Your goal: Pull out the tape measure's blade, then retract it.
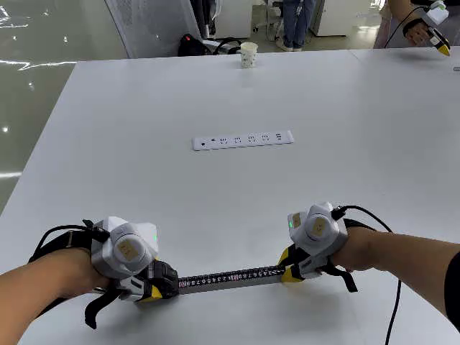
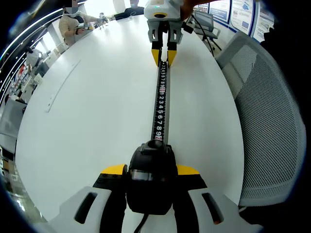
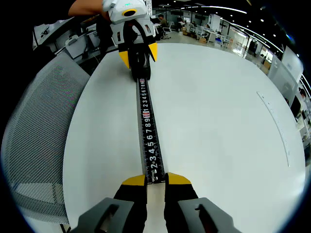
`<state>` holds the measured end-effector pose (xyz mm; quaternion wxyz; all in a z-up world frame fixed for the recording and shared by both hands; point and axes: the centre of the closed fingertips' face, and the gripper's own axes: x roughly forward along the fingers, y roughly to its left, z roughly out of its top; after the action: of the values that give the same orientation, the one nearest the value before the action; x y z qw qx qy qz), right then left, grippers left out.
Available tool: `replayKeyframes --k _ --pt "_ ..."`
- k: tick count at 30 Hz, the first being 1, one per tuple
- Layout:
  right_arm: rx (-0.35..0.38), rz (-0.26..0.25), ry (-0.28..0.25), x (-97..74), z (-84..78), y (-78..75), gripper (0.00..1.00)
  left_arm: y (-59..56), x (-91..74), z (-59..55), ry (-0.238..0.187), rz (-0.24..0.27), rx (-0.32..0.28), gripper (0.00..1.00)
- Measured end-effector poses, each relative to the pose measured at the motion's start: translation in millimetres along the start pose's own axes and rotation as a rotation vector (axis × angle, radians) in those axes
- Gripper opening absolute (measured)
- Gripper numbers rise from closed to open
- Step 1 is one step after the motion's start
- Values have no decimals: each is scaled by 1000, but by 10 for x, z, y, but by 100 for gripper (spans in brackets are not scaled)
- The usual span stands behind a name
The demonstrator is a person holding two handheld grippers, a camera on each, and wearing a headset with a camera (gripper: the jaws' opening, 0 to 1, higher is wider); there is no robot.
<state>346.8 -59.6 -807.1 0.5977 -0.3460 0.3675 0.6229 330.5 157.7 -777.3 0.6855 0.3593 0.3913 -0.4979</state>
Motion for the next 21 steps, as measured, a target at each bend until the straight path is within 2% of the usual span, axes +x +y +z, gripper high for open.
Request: replayKeyframes --k 6,21 --pt "-17 1 19 -27 -49 -9 9 0 3 1 0 2 -2 31" --pt "1 3 20 -66 -109 -11 9 -5 -4 6 2 5 2 31"
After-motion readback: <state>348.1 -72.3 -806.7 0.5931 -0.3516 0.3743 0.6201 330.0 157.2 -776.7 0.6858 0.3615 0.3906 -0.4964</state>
